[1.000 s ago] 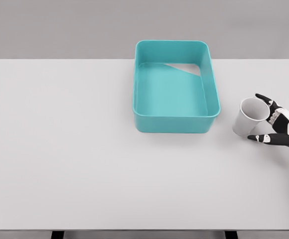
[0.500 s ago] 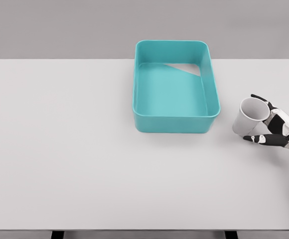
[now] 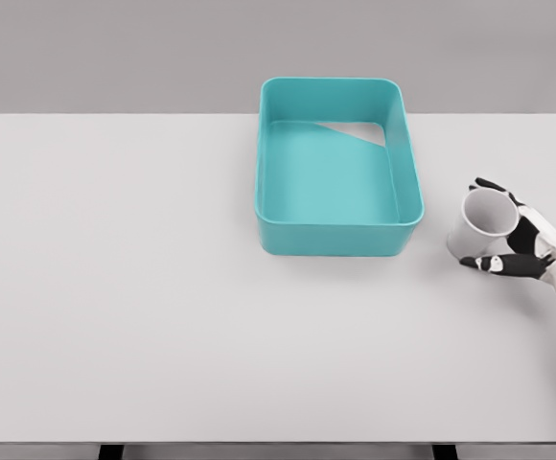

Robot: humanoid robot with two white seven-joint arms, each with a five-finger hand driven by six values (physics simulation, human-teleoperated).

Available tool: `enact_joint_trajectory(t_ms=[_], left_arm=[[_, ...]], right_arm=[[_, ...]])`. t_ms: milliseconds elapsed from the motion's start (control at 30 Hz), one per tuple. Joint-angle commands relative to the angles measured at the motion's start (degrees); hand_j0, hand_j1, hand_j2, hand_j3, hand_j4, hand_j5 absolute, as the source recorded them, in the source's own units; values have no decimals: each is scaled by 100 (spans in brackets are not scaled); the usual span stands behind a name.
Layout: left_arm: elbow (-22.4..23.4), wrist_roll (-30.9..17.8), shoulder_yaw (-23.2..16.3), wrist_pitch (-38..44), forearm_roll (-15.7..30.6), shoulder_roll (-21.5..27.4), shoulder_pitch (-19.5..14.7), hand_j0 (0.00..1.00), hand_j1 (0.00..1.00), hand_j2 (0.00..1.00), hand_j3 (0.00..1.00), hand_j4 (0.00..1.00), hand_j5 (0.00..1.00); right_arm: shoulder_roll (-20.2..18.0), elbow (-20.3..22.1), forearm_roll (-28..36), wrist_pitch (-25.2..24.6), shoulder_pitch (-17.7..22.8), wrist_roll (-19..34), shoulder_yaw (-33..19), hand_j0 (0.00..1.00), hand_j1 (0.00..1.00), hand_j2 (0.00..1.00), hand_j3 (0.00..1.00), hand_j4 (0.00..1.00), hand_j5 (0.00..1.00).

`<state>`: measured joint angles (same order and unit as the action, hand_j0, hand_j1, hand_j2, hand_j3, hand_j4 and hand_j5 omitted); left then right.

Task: Put the paper cup into the basket with your right arm

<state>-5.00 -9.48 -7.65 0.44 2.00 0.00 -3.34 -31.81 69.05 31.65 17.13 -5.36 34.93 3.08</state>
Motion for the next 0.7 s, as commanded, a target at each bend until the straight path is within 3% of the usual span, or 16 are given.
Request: enact_joint_trajectory(t_ms=[0,467,667], left_arm=[[-1,-1,1,0,3,0,0,100,100,100,100,100,100],[-1,-1,1,0,3,0,0,100,100,100,100,100,100],[-1,-1,1,0,3,0,0,100,100,100,100,100,100]], right_arm=[[26,-6,-54,1,9,7,-1,98,98,98,98,98,98],[26,12,-45,1,18,7,-18,72,72,72,72,72,72],[17,38,-36,-8,18,7,-27,69,69,69,69,69,69]])
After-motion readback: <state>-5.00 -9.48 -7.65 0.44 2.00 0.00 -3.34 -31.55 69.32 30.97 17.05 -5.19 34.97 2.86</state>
